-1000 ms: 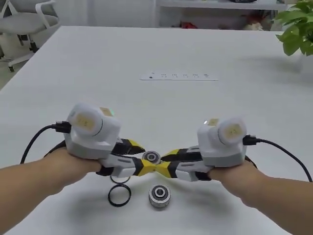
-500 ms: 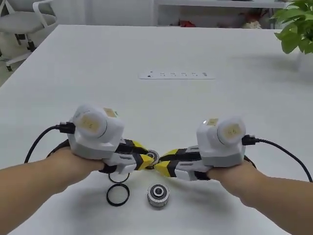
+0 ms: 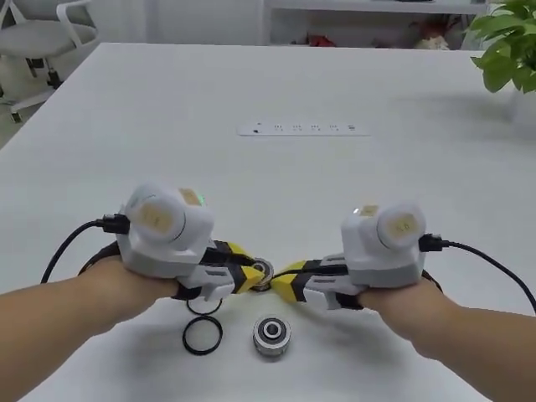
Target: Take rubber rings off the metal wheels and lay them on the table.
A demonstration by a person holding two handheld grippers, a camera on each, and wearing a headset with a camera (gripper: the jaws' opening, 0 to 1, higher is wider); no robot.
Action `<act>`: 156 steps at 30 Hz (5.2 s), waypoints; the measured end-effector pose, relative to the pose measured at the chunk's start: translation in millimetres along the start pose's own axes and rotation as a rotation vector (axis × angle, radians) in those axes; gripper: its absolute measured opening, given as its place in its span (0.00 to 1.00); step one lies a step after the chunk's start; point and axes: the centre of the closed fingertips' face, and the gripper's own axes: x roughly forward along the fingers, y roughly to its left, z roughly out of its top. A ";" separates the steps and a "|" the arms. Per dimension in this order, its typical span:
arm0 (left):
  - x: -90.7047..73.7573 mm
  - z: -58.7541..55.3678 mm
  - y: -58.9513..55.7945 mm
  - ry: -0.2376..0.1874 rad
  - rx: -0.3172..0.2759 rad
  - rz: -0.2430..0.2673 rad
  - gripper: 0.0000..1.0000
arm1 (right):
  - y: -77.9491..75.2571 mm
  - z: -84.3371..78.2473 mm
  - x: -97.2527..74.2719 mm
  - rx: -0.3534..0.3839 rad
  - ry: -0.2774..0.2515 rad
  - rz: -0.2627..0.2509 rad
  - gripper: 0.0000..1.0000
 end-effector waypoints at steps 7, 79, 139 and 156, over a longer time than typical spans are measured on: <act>0.2 -0.1 -1.0 0.016 0.021 0.021 0.13 | -4.7 0.3 -1.9 0.137 -0.014 -0.014 0.00; 0.3 -0.1 -1.8 0.030 0.005 0.041 0.14 | 3.8 18.9 -7.2 0.276 -0.092 0.024 0.00; -111.4 -19.9 9.0 -0.100 -0.102 0.144 0.59 | 58.2 44.0 22.1 0.287 -0.092 0.168 0.00; -118.3 -32.9 7.9 -0.090 -0.125 0.160 0.59 | 67.4 30.9 37.4 0.319 -0.047 0.176 0.00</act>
